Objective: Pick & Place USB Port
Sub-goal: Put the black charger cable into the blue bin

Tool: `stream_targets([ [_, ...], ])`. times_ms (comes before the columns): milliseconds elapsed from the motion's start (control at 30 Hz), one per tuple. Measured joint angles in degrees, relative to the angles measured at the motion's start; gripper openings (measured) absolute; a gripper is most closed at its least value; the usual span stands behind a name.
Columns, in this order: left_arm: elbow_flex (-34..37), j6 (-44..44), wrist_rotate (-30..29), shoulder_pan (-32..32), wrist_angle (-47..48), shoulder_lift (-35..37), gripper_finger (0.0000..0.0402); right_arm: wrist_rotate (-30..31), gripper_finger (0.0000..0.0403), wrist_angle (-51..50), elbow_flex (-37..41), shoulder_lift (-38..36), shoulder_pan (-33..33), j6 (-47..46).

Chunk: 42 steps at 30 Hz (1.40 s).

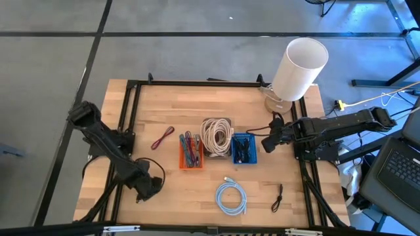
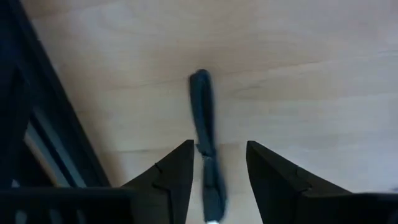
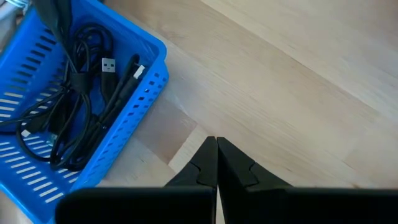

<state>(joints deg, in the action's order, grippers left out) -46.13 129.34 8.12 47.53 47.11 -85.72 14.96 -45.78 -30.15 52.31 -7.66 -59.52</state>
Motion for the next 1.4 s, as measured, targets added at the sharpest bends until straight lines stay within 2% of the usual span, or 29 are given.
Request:
stream_targets([
  [333,-0.20,-1.54,1.87,-0.07,-4.22,-6.80,0.0133,0.00,0.0000,0.37,0.00,0.00,0.00,0.02],
  [433,-0.20,-3.32,2.17,-0.11,-4.56,-7.23,0.0104,0.00,0.0000,0.61,0.02,-0.01,0.00,0.26],
  [600,0.05,-3.94,0.49,0.08,-4.39,-5.70,0.0017,0.00,0.0000,0.77,0.02,-0.02,0.00,0.37],
  [833,0.12,-4.09,-2.63,0.08,-2.37,-1.18,0.0008,0.00,0.0000,0.79,0.02,-0.02,0.00,0.37],
  [900,0.11,-3.78,-7.28,0.06,-2.40,1.74,0.0007,0.00,0.0000,0.95,0.02,-0.02,-0.02,0.34],
  [967,0.11,-3.02,-14.41,0.00,-2.19,5.29,0.0007,0.00,0.0000,1.36,0.02,-0.02,-0.01,0.34],
  [1100,0.11,-4.30,-37.31,0.04,-2.39,12.48,0.0006,-0.02,0.0000,2.10,0.02,-0.02,-0.01,0.12],
  [1200,0.11,-10.38,-57.12,-0.14,-3.25,17.25,0.0006,-0.02,0.0000,2.92,-0.59,-0.02,0.00,0.09],
  [1233,0.11,-12.80,-61.99,-0.40,-3.40,18.79,0.0006,0.03,0.0000,3.11,-1.27,-0.02,0.00,0.13],
  [1300,0.09,-18.05,-68.44,-1.23,-4.09,21.72,0.0005,0.66,0.0000,3.33,-2.93,-0.02,0.00,0.81],
  [1400,0.09,-29.59,-72.19,-3.56,-7.23,25.98,0.0005,1.78,0.0000,4.79,-6.35,-0.02,0.00,4.61],
])
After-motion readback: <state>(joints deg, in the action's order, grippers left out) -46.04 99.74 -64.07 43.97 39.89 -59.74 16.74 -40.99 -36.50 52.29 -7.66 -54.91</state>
